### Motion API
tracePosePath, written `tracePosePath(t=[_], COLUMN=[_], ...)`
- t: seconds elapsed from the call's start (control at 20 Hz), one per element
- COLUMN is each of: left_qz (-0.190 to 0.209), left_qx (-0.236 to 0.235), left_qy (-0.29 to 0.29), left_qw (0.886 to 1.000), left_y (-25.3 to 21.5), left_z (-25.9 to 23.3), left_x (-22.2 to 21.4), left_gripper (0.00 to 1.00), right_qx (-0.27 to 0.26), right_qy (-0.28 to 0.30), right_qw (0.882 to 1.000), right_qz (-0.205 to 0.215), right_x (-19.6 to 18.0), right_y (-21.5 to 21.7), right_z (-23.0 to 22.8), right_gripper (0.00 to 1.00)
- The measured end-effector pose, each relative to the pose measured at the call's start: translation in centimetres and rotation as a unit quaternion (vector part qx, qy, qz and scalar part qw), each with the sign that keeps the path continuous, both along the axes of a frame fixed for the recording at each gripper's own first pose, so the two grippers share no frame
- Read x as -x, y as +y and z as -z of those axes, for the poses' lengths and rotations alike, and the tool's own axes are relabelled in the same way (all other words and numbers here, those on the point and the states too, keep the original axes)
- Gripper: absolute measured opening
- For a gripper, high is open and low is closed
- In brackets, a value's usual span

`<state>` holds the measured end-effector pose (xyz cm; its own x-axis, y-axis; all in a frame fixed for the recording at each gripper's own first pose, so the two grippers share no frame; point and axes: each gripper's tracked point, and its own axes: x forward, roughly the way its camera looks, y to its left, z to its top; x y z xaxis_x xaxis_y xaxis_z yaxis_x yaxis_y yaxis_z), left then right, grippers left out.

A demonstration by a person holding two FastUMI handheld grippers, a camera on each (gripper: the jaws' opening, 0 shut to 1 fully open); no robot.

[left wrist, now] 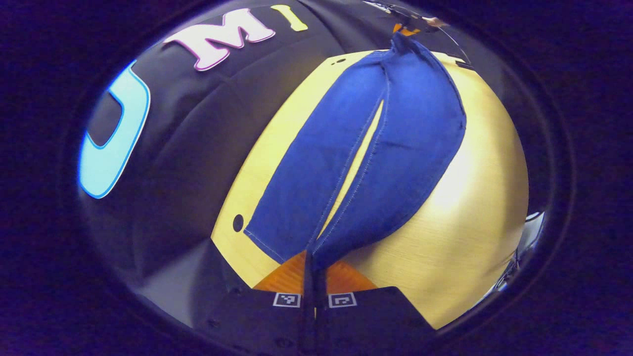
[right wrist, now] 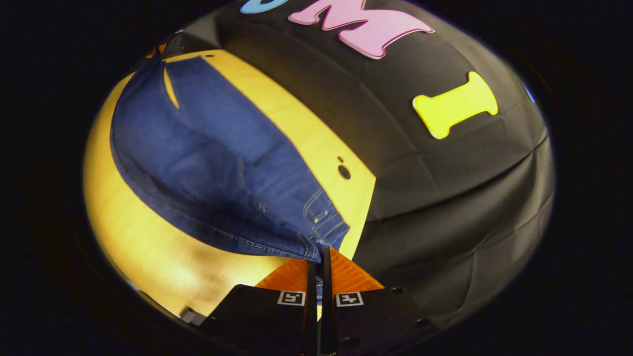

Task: Grasp the waist and the cuffs of the jeans and fold them to make the two legs overlap; first hold the waist and fold one-third of the jeans toward the cuffs, then hold the cuffs and fold the remaining one-third in the same direction to finish folding.

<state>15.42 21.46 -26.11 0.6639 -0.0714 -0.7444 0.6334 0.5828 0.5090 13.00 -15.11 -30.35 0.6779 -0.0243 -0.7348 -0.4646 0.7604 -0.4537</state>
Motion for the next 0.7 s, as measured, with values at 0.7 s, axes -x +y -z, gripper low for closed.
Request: tracePosePath(t=[0.7], left_qz=[-0.262], left_qx=[0.089], left_qy=[0.001], left_qw=[0.961], left_y=[4.2], left_z=[-0.3], left_x=[-14.2], left_gripper=[0.06], right_qx=[-0.046], right_qy=[-0.042], right_qw=[0.986], right_qz=[0.153], right_x=[-16.0], right_y=[-3.0], right_z=[4.1], right_gripper=[0.07])
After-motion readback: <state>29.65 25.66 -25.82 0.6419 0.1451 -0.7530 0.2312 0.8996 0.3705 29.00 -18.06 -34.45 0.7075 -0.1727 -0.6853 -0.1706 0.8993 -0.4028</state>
